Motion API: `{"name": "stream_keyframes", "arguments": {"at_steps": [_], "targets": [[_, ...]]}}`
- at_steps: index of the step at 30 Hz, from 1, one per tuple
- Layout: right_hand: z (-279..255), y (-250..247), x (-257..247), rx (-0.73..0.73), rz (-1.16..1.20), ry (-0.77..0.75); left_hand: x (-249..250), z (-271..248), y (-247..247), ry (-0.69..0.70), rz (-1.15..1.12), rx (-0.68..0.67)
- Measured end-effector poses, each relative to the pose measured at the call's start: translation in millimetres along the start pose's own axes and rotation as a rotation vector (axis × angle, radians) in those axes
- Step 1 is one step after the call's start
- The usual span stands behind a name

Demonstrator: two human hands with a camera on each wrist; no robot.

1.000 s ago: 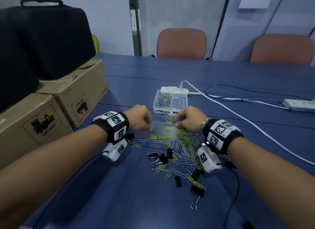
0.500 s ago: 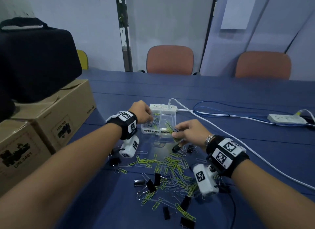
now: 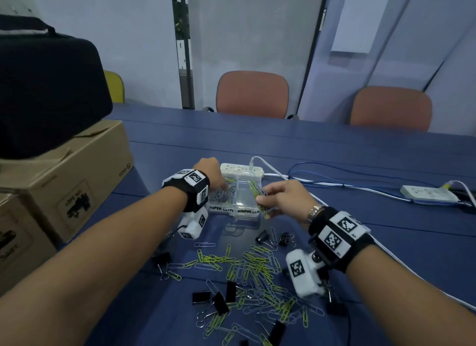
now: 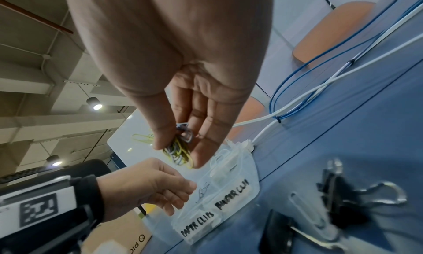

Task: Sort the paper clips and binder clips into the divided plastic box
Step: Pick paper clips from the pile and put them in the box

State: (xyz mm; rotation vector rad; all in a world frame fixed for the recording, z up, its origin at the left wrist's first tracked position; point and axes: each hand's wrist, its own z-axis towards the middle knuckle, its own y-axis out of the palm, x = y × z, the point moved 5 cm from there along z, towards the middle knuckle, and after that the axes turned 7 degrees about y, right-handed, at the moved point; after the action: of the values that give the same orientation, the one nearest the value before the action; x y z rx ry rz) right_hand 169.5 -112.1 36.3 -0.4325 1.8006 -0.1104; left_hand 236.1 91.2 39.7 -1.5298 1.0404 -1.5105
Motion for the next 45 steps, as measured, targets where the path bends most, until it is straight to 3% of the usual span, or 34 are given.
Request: {"name": "stream_keyframes", "arguments": {"at_steps": [6,15,18,23,26,29,31,34,38,45], "targets": [[47,35,-28,0.039,0.073,0.073,-21,-12,-30,0.039,-0.047,0.12],[124,83,-33,0.16,-0.088,0.285,-64,-36,-43,0.013,-0.059,0.142],[127,87,-31,0.126,-0.114,0.34,-68,-38,-44,0.026,-0.075,0.152],[160,75,-24,0.122,-0.257,0.25,-65,-45,-48,0.07,-0.077,0.15],[132,75,-39,0.179,-0.283,0.192,-61,-56,-41,0.135,-0.094,0.063],[89,81,-56,0.201,-0.337,0.025,-54,-80,-18,0.239,-0.002,-0.157],[59,91,-58,0.134,-0.411,-0.116,-55,-97,-1,0.268,0.115,-0.279],[22,120,-46,-0.088,-0.648,-0.261,-64,-118,19,0.268,0.182,-0.422],[-9,143,-18,-0.198,-0.962,-0.354,-61,-139,34,0.326,0.214,-0.431],[-23,99,4,-0.08,-0.829,-0.288,-49,-149,37,0.376,0.198,-0.388]]}}
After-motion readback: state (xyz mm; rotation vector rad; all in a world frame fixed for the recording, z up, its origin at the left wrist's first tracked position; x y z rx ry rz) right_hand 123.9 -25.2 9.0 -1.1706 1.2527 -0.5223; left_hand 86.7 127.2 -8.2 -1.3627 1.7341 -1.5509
